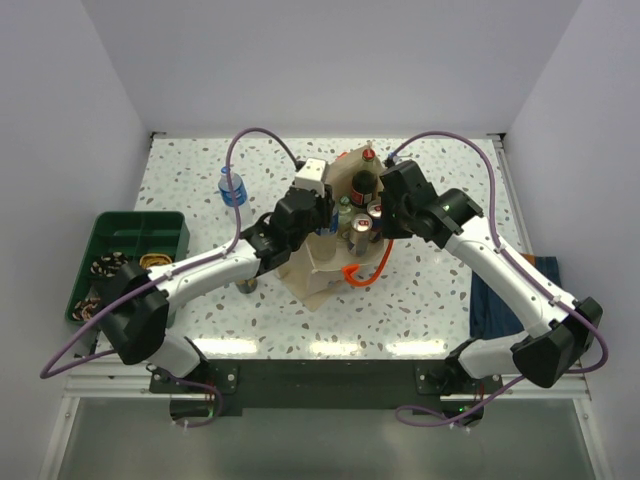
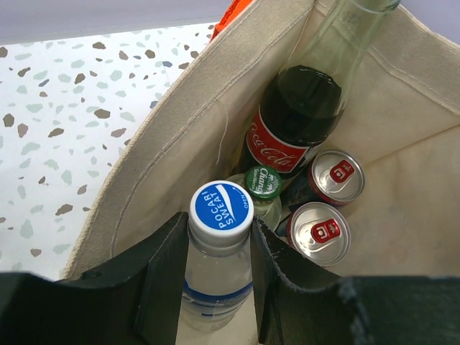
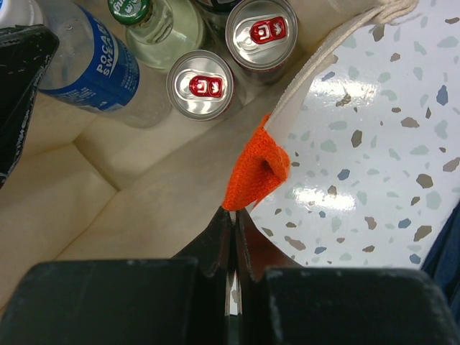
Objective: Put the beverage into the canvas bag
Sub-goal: Place the drink in the canvas bag.
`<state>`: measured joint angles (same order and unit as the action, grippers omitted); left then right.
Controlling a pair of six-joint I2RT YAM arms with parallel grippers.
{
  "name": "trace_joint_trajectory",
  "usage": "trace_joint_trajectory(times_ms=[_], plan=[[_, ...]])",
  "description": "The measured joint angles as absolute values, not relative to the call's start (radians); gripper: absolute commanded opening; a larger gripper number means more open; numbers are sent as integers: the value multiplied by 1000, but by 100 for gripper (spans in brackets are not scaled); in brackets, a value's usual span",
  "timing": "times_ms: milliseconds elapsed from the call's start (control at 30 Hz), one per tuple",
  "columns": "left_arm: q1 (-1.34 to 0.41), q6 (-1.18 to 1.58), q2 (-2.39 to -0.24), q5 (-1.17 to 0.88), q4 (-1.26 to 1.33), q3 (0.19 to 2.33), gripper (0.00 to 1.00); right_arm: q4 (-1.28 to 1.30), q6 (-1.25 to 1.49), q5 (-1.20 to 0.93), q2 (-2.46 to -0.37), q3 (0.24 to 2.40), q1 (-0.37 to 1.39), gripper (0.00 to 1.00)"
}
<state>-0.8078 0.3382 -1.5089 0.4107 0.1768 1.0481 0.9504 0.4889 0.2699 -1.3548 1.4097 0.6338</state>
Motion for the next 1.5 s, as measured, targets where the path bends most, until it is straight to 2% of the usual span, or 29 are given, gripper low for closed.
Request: trace_joint_trajectory(times_ms=[700, 1133, 1500], plan=[[-809, 389, -1504, 450, 245, 978, 0, 950, 489, 267, -1355, 1410, 634, 0], [-813, 445, -1576, 456, -165, 1237, 0, 950, 489, 265, -1355, 1410, 634, 0], [-813, 469, -1615, 450, -297, 1330, 0, 950, 483, 258, -1356, 1411, 634, 0]])
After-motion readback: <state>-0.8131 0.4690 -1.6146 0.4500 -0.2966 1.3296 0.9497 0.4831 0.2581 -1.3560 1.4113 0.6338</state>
